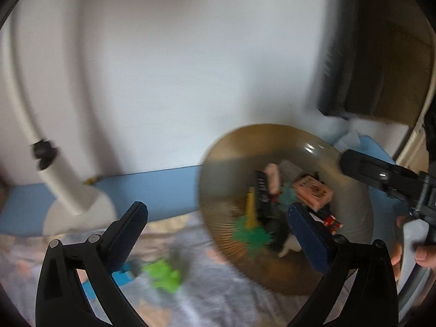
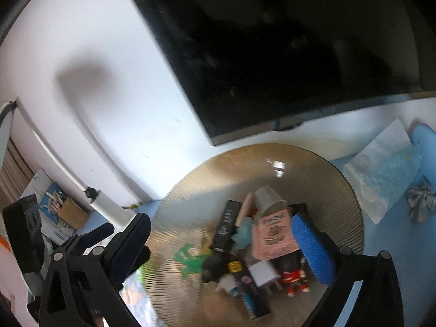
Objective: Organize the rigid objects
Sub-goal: 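Move both tools back over the blue lighter and green toy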
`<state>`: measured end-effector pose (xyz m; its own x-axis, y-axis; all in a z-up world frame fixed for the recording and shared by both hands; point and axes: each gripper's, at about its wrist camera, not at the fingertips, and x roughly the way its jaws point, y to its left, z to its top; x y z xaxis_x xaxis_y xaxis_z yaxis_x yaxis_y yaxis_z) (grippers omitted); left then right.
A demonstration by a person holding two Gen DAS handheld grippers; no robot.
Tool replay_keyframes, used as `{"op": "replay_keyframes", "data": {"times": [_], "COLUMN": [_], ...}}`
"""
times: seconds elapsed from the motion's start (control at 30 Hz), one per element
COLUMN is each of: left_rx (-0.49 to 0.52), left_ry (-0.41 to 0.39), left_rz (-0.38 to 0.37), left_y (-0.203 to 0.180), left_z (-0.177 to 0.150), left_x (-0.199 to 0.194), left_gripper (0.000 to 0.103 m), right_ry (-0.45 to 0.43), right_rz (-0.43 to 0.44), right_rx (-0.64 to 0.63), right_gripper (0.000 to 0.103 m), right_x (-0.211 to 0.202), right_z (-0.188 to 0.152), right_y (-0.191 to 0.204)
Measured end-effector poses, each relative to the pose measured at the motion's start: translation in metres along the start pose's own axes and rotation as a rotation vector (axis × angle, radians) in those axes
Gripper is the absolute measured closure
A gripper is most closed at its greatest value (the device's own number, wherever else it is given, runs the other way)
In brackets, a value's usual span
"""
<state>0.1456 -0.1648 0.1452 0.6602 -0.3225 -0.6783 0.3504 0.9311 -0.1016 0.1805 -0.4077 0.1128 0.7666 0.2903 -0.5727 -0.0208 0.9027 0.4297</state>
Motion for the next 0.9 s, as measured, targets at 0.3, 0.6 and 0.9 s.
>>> {"op": "replay_keyframes", "data": {"times": [0.3,0.6,0.9], "left_rx": [-0.182,-0.270,-0.337], "left_ry": [0.001,0.032,0.100], "left_rz": [0.141,0.223,0.213], "left_y": [0.103,0.170,0.196], "left_z": [-0.019,-0.059,-0.098], "left_x": [-0.042,-0.059,-0.041], "left_gripper": [0.001,0.001,0.001], "right_ry": [-0.021,0.068,0.215], "right_rz": [0.079,0.169,0.151], "right_rx": [-0.039,-0.155,-0.278], "right_gripper": [0.000,0.000,0.000], "right_x": [-0.006,0.034,0.090], "right_z": [-0.013,-0.065,-0.135], "right_y": [0.068,0.155,0.179]}}
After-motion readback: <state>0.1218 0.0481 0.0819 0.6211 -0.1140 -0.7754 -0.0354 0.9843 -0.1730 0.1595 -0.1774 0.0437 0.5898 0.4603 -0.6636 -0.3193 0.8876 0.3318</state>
